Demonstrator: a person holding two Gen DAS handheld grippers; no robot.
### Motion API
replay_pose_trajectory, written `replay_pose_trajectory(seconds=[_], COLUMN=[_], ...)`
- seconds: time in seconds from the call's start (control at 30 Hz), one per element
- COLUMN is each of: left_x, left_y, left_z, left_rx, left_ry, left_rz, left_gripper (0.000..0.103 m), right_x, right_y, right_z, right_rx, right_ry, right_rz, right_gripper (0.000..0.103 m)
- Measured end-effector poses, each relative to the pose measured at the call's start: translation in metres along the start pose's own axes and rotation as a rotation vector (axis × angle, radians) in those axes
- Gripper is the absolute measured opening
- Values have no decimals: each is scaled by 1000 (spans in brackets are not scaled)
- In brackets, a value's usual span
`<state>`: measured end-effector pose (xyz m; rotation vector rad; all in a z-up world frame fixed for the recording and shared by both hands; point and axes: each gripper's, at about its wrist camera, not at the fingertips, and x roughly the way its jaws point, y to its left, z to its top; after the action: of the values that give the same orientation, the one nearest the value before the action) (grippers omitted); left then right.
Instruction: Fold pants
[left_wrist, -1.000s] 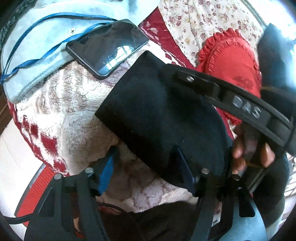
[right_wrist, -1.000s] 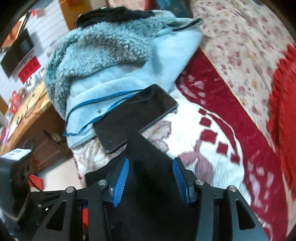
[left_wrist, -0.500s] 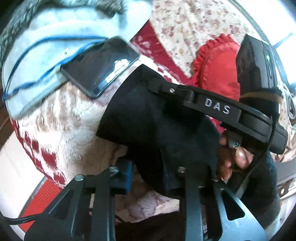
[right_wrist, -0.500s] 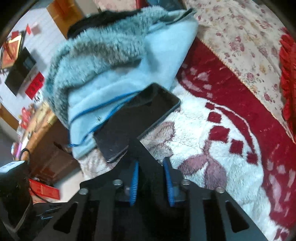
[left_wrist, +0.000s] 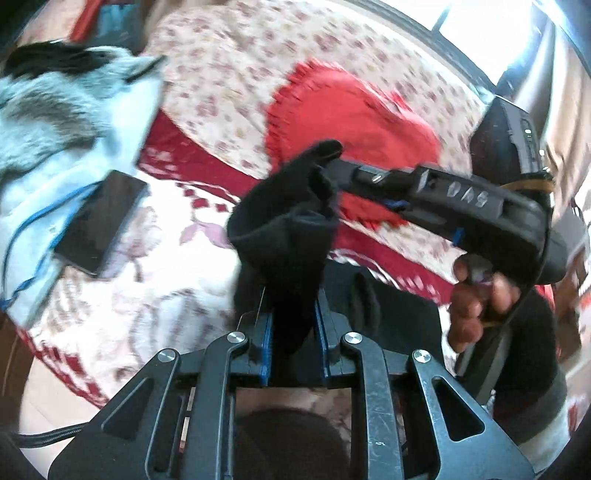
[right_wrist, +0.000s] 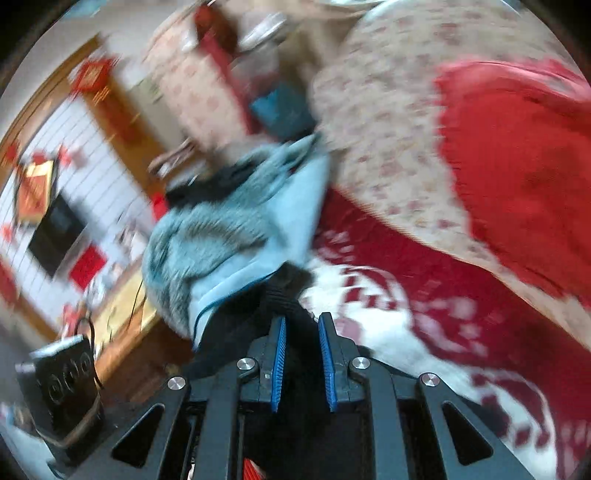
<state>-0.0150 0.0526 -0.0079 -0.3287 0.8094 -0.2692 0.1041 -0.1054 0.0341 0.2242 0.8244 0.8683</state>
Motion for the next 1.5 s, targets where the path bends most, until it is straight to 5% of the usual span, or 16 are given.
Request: replay_pose_trajectory(seconds=[0.07,0.17,0.3,0.43,0.6,0.63,0.7,0.8,1.03,1.2,1.37,1.5], left_x=[12,29,38,35,33,33,30,23,7,19,35,32], left_y=[-14,-30,-39,-43,-39,-39,-39,-40,-83,-127,-139,-125], left_z=[-5,-14,-19,-19,-27,-28,-29,-25,-14,-21,-37,-35], left_rx=[41,89,130,149,167,172,176,175,236,303,333,332], left_ry=[41,90,102,102,109,108,104,99,67,126,246,237], left_rz=[-1,9,42,58,71,76,80,69,-47,-145,-210,-156], left_gripper=[18,18,18,18,18,18,18,18,18,18,21,21], right_x=[-28,-58,-64,-49,-21,-13,-3,-2,-57,-110,-143,-135], right_y=[-20,-49,-64,-64,-57,-54,-51,-44,-27,-42,-86,-127], right_z=[-10,-30,-52,-65,-70,-69,-69,-68,-50,-57,-96,-124], right_rx=[109,305,461,474,500,498,486,426,267,241,326,388], right_ry=[-63,-132,-119,-42,33,53,67,54,-52,-99,-68,5], right_rz=[-27,4,77,12,75,77,55,19,-46,-149,-252,-385], right_gripper=[21,53,57,58,58,58,36,18,14,14,12,12])
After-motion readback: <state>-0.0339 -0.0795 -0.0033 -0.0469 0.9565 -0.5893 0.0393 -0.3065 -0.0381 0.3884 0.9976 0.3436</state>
